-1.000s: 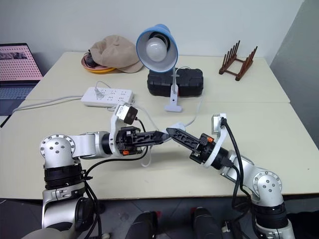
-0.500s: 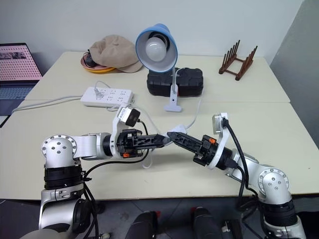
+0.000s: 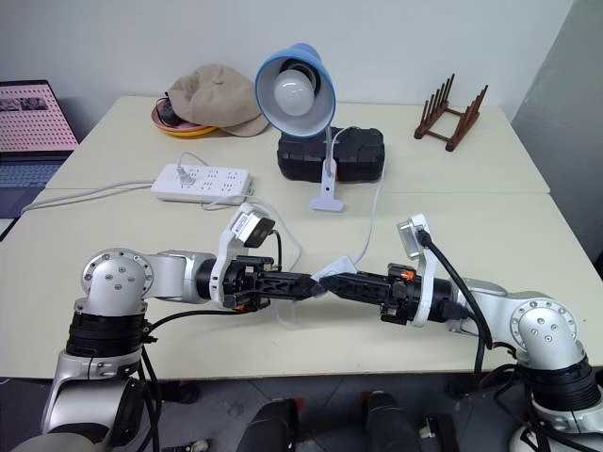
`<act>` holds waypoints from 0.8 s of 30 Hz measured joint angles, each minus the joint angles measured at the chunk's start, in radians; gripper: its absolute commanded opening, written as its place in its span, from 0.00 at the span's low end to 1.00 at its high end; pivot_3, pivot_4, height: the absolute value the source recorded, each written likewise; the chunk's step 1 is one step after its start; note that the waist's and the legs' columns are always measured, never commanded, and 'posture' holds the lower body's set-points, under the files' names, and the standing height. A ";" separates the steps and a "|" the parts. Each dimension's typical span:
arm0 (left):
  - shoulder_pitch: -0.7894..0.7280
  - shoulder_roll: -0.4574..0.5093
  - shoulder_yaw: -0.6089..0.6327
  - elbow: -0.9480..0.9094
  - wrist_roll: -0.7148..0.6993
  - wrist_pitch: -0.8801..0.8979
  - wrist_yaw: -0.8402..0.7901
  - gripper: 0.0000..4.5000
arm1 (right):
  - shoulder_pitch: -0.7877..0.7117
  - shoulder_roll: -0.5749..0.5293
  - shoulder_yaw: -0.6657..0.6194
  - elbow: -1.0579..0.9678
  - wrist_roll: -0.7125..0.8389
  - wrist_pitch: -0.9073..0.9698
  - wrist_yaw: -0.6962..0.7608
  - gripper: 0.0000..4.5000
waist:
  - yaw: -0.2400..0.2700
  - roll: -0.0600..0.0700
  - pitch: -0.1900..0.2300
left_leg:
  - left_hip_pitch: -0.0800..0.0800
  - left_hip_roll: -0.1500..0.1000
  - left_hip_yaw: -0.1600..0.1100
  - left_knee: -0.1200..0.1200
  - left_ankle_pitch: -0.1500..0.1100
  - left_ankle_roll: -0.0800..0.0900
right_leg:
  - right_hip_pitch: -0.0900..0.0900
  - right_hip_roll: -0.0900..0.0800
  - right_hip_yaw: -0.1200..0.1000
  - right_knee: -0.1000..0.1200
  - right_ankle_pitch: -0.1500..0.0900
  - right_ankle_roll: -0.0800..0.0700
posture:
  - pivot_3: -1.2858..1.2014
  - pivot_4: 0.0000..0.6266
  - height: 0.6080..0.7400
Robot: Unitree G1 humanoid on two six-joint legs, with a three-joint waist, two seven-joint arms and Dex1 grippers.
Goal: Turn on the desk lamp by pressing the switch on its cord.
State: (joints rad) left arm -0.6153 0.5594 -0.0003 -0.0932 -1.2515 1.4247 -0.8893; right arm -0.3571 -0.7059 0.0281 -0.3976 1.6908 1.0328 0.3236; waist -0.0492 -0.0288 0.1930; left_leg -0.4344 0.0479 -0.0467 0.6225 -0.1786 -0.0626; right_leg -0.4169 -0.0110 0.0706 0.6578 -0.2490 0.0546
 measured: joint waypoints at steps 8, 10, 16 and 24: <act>0.000 0.037 -0.056 -0.023 0.059 -0.069 -0.076 0.09 | 0.011 -0.012 0.000 -0.017 0.001 0.003 -0.008 0.13 | 0.000 0.000 0.000 | -0.001 0.000 0.001 -0.003 0.000 0.000 | -0.003 0.000 0.000 0.000 0.000 0.000 | 0.52 0.24 1.00; -0.001 0.047 -0.068 -0.026 0.078 -0.090 -0.098 0.09 | 0.013 -0.012 0.000 -0.019 0.011 0.001 -0.030 0.13 | 0.000 0.000 0.000 | -0.001 0.000 0.001 -0.003 0.000 0.000 | -0.003 0.000 0.000 0.000 0.000 0.000 | 0.52 0.24 1.00; -0.010 0.066 -0.102 -0.028 0.129 -0.152 -0.151 0.09 | 0.013 -0.015 0.000 -0.023 0.019 -0.001 -0.053 0.13 | 0.000 0.000 0.000 | -0.001 0.000 0.001 -0.003 0.000 0.000 | -0.003 0.000 0.000 0.000 0.000 0.000 | 0.52 0.24 1.00; -0.022 0.073 -0.131 -0.029 0.176 -0.205 -0.192 0.09 | 0.023 -0.026 -0.006 -0.043 0.027 -0.008 -0.072 0.20 | 0.001 0.000 0.000 | -0.001 0.000 0.001 -0.003 0.000 0.000 | -0.003 0.000 0.000 0.000 0.000 0.000 | 0.52 0.24 1.00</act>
State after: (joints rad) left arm -0.6374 0.6326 -0.1313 -0.1225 -1.0758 1.2196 -1.0814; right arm -0.3343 -0.7319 0.0223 -0.4403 1.7179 1.0252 0.2519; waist -0.0481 -0.0288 0.1931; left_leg -0.4357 0.0480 -0.0459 0.6196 -0.1785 -0.0625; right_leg -0.4196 -0.0109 0.0710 0.6579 -0.2493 0.0543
